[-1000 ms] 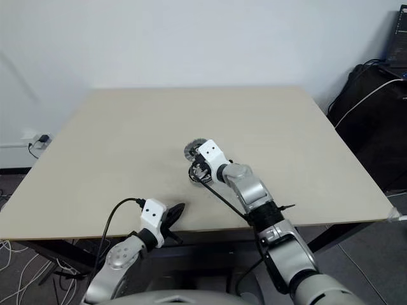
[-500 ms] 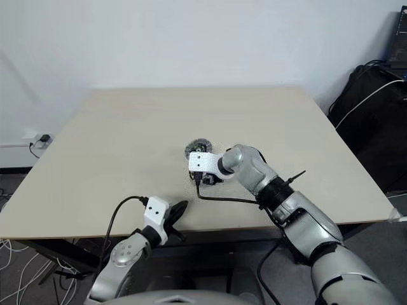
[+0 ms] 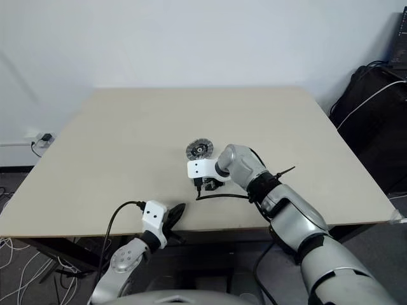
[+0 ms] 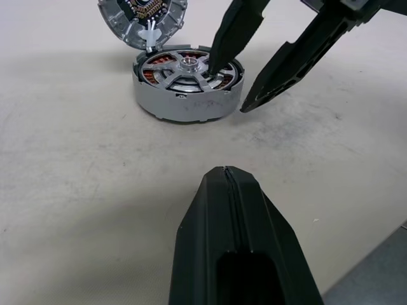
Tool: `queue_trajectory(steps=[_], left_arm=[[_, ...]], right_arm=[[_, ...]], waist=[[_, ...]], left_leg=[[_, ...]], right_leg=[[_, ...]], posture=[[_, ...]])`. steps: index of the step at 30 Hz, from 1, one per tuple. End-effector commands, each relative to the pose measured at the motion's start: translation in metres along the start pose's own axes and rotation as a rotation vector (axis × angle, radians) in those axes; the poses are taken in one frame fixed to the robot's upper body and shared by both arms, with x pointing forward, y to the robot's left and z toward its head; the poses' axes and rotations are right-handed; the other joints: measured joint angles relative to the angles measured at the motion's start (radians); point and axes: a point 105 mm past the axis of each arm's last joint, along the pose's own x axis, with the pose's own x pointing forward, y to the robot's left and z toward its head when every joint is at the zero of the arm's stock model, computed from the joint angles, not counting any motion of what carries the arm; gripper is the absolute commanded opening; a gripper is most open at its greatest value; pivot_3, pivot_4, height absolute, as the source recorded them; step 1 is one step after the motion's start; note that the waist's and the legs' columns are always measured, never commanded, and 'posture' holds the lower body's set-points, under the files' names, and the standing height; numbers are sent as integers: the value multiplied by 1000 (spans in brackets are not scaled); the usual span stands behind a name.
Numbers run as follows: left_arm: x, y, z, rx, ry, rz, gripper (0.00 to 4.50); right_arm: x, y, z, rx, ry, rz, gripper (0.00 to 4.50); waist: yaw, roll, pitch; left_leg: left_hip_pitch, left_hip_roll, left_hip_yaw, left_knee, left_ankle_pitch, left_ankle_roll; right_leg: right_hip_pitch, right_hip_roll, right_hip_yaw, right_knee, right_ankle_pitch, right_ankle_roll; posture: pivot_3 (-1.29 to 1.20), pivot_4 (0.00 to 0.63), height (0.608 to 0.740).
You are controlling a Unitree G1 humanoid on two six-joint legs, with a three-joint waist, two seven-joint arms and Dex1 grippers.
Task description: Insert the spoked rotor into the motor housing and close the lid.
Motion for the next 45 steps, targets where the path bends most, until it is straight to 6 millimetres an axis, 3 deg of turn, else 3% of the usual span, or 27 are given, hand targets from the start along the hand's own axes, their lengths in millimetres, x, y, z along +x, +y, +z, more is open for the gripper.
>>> queue_trajectory(steps=[1, 7, 14, 21, 28, 39, 45], left_arm=[[1, -1, 13, 12, -58, 8, 0], [1, -1, 13, 8, -64, 20, 0], [1, 1, 13, 5, -69, 32, 0], [1, 0, 13, 3, -70, 32, 0], [2, 0, 13, 1, -70, 27, 0], [7, -6, 12, -5, -70, -6, 0], [7, -7, 11, -11, -70, -12, 0]], right_arm=[[-10, -14, 5, -33, 4, -31, 2237], [-6, -14, -4, -58, 67, -20, 2237], [-1, -12, -10, -79, 102, -17, 170], [1, -12, -9, -75, 96, -27, 118], [-8, -9, 2, 10, -54, -39, 118], [-37, 33, 2, 117, -166, -32, 117], [-34, 40, -5, 346, -146, -121, 117]], waist=[[0, 0, 0], [0, 0, 0], [0, 0, 0], [0, 0, -1], [3, 0, -1], [11, -1, 0], [16, -1, 1]], left_leg=[[0, 0, 0, 0, 0, 0], [0, 0, 0, 0, 0, 0], [0, 0, 0, 0, 0, -1], [1, 0, 0, 0, 0, -1], [1, 0, -1, 0, 0, -1], [-5, 0, -2, 0, -1, 2], [-4, 0, -6, 2, -2, 4]], right_leg=[[0, 0, 0, 0, 0, 0], [0, 0, 0, 0, 0, 0], [0, 0, 0, 0, 0, 0], [0, 0, 0, 1, 0, 0], [0, 0, 0, 1, 1, -2], [-2, -1, -2, -1, 0, -3], [-2, -2, -4, 0, -1, -1]], posture=[[0, 0, 740], [0, 0, 740], [0, 0, 740], [0, 0, 740], [0, 0, 740], [0, 0, 740], [0, 0, 740]])
